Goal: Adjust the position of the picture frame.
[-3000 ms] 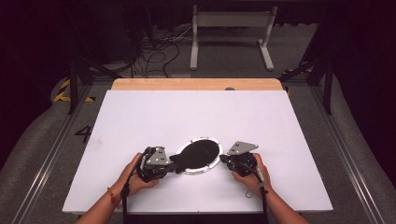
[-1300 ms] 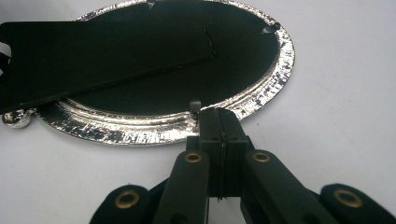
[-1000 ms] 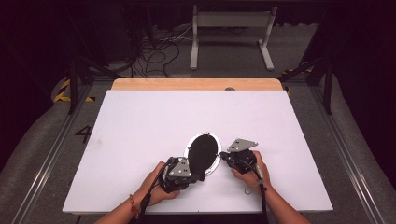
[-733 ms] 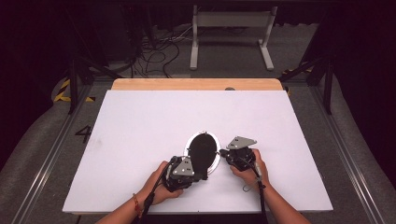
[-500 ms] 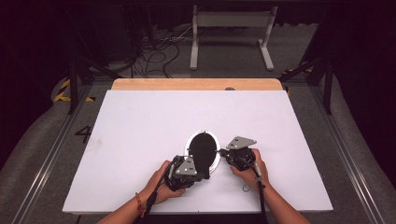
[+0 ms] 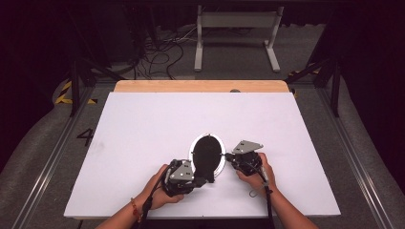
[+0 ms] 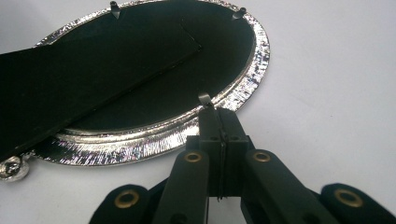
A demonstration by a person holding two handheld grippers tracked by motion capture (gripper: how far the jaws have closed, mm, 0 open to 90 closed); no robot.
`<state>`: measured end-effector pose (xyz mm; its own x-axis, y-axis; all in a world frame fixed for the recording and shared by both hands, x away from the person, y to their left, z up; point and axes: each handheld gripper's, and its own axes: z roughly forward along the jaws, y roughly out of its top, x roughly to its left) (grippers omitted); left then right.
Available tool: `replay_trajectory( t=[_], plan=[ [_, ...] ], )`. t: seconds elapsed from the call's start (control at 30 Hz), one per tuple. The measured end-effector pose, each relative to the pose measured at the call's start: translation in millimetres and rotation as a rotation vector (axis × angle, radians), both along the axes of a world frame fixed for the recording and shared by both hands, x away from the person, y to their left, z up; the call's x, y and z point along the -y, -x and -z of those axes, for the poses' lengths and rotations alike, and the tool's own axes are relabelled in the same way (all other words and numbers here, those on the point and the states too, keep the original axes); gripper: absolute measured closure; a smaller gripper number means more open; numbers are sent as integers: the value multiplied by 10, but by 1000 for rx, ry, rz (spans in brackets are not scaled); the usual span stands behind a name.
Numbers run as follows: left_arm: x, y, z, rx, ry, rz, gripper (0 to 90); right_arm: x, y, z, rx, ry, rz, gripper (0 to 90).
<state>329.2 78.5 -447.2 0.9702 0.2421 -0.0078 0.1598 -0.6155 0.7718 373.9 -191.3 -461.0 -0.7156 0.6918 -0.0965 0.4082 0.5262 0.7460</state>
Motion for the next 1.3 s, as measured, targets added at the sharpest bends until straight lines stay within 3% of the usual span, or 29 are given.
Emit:
replay_trajectory(
  t=[0.13,0.2,0.47,0.57,0.63,0.83,0.9,1.13,1.3],
  plan=[
    [-147,-24,-37,27,-5,-41,857,19,20,-3,-7,-4,-2,900],
    [-273,-71,-44,30,-9,-89,856,35,29,-8,-11,-2,-9,900],
    [-450,-138,-50,77,-56,-131,811,111,49,-20,-27,-7,-25,886],
    [-524,-130,-69,97,-62,-147,750,168,61,-28,-34,-28,-42,860],
    [-588,-125,-80,96,-34,-169,696,222,79,-61,-38,-51,-39,834],
    [-800,-119,-77,113,-2,-237,633,287,139,-158,-40,-97,-52,753],
    [-871,-108,-69,109,14,-245,606,276,171,-194,-41,-100,-62,745],
    [-1041,-133,-17,101,3,-290,562,215,232,-237,-56,-94,-89,751],
    [-1082,-192,33,46,38,-316,529,183,251,-216,-106,-127,-122,747]
  ],
)
